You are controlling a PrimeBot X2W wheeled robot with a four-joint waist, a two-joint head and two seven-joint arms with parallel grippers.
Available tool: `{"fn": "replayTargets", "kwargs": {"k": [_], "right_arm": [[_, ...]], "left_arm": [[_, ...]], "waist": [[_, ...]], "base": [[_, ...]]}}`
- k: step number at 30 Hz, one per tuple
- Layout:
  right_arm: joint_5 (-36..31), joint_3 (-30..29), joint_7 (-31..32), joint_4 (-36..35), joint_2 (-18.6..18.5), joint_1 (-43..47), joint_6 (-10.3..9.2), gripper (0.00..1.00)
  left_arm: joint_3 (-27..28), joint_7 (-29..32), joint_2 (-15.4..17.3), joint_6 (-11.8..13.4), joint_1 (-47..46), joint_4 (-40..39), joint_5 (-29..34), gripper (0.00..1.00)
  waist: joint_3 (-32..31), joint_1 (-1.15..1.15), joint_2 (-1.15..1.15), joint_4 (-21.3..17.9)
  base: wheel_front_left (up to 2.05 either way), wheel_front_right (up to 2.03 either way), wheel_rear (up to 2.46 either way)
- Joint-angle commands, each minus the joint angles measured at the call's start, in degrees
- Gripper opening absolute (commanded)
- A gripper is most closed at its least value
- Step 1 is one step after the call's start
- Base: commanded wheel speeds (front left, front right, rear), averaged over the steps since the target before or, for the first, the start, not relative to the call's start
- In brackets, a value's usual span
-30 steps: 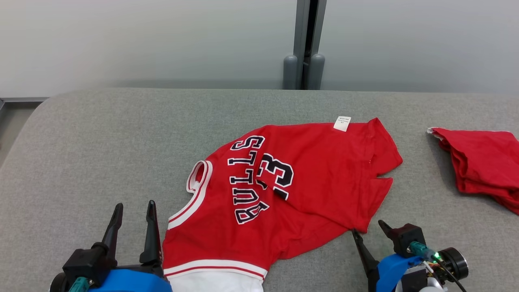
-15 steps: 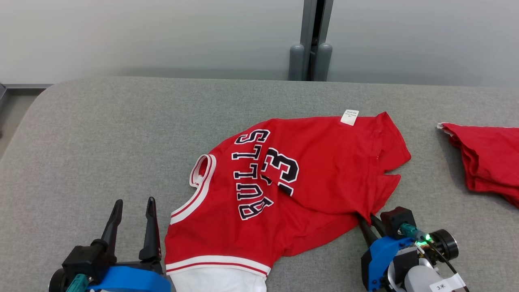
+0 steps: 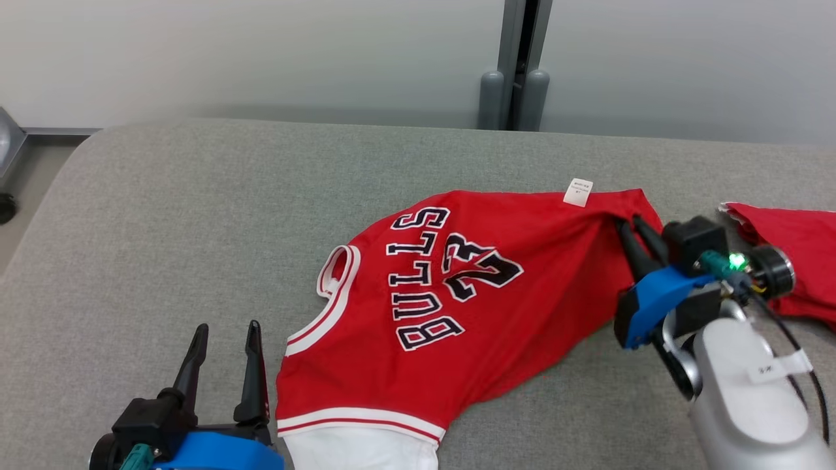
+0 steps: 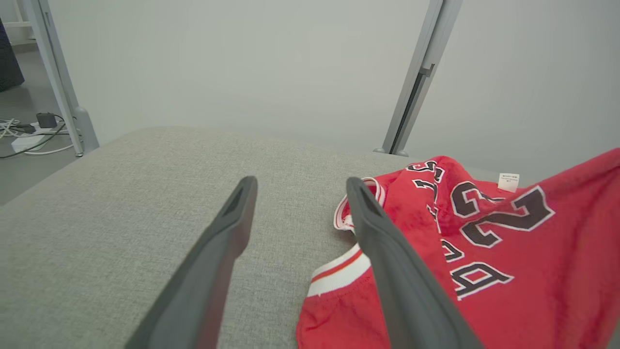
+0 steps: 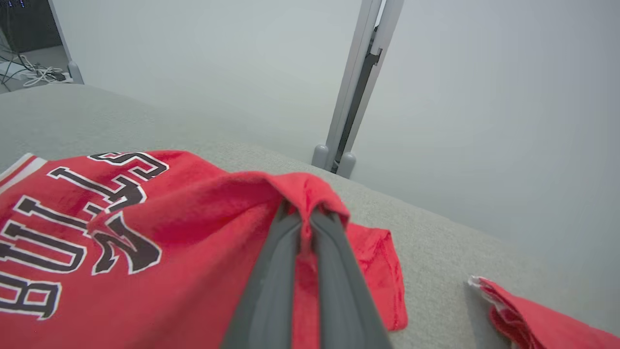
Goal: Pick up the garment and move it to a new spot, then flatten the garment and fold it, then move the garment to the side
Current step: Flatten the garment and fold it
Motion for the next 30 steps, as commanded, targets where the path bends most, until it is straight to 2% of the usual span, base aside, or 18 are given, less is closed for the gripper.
{"fn": "replayTargets", "kwargs": {"k": [1,3,4,5,6,7,8,13,21,30], "right_arm": [[0.2,-0.5,2.2,0.3,-1.0,-2.6,-0.01,0.0],[0.4,-0.7,5.5,2.8,-2.3,-5.2,-0.01,0.0],[0.7,-0.8,7.1,4.6,-2.9,-6.5,-0.01,0.05],[0.9,-1.7,7.6,6.2,-3.3,-8.0,-0.01,0.19],[0.6,-2.8,7.7,7.9,-3.8,-9.5,-0.01,0.61],[0.6,-2.8,7.7,7.9,-3.8,-9.5,-0.01,0.61],[-0.1,-3.5,7.2,9.5,-4.1,-10.5,-0.01,1.0],[-2.1,-7.5,3.9,16.6,-3.2,-12.9,-0.01,1.0],[-2.2,-9.3,0.9,23.2,-3.5,-11.0,-0.01,1.0],[-1.3,-9.2,1.6,28.2,-2.6,-12.8,-0.01,1.0]], "left_arm": [[-0.1,-0.3,-0.1,0.0,-1.0,0.2,0.3,1.0],[-0.3,-0.4,-0.2,-0.3,-1.5,0.4,0.4,1.0],[-0.5,-0.4,-0.2,-0.5,-1.7,0.5,0.4,1.0],[-0.8,-0.4,-0.3,-0.5,-2.0,0.7,0.5,1.0],[-0.9,-0.5,-0.4,-0.6,-2.3,0.8,0.6,1.0],[-0.9,-0.5,-0.4,-0.6,-2.3,0.8,0.6,1.0],[-1.0,-0.5,-0.5,-0.7,-2.6,0.9,0.6,1.0],[-1.2,-0.9,-0.8,-0.9,-3.2,1.9,0.6,1.0],[-0.7,-1.2,-0.6,-0.9,-3.0,2.4,0.4,1.0],[-1.2,-1.3,-0.3,-1.2,-4.4,2.4,0.9,1.0]], "waist": [[0.6,-0.01,0.0,0.7],[1.1,-0.01,0.0,1.3],[1.5,-0.01,0.0,1.7],[1.9,-0.01,0.0,2.1],[2.2,-0.01,0.0,2.4],[2.2,-0.01,0.0,2.4],[2.5,-0.01,0.0,2.8],[3.1,-0.01,0.0,3.7],[3.4,-0.01,0.0,2.6],[5.6,-0.01,0.0,1.6]], "base": [[0.0,0.0,0.0],[0.0,0.0,0.0],[0.0,0.0,0.0],[0.0,0.0,0.0],[0.0,0.0,0.0],[0.0,0.0,0.0],[0.0,0.0,0.0],[0.0,0.0,0.0],[0.0,0.0,0.0],[0.0,0.0,0.0]]}}
